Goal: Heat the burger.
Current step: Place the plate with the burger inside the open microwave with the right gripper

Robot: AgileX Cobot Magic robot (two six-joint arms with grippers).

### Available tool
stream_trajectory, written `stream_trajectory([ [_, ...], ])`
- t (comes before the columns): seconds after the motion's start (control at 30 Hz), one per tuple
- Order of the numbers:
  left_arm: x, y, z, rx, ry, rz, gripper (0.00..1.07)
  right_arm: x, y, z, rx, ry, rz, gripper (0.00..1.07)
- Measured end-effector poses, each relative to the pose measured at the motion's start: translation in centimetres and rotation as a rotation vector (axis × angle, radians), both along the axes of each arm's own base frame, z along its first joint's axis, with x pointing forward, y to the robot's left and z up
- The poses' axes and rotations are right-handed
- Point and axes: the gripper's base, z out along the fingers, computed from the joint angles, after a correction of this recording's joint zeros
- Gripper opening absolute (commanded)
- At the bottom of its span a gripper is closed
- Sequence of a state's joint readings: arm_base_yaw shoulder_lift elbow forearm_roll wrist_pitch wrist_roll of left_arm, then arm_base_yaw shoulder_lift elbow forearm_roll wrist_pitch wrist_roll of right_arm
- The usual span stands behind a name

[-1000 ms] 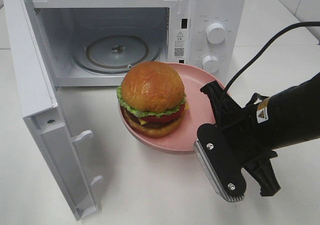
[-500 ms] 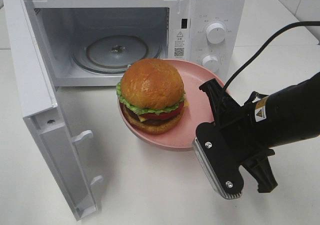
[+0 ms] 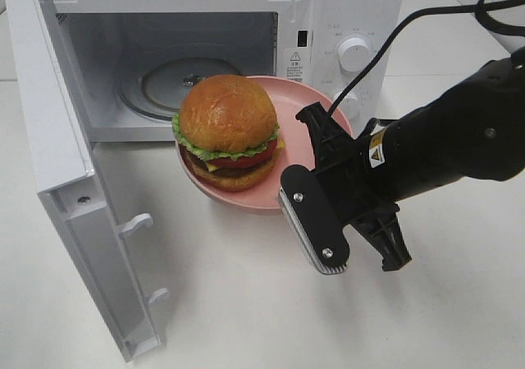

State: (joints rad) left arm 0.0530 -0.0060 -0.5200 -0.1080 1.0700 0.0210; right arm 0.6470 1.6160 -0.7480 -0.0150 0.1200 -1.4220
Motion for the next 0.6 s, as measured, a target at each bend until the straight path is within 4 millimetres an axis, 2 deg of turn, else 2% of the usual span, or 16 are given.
stream_trajectory([
  [0.6,0.0,0.0,0.0,0.000,0.000,0.000,1.00,2.0,3.1,-0.2,-0.006,0.003,0.018,0.00],
])
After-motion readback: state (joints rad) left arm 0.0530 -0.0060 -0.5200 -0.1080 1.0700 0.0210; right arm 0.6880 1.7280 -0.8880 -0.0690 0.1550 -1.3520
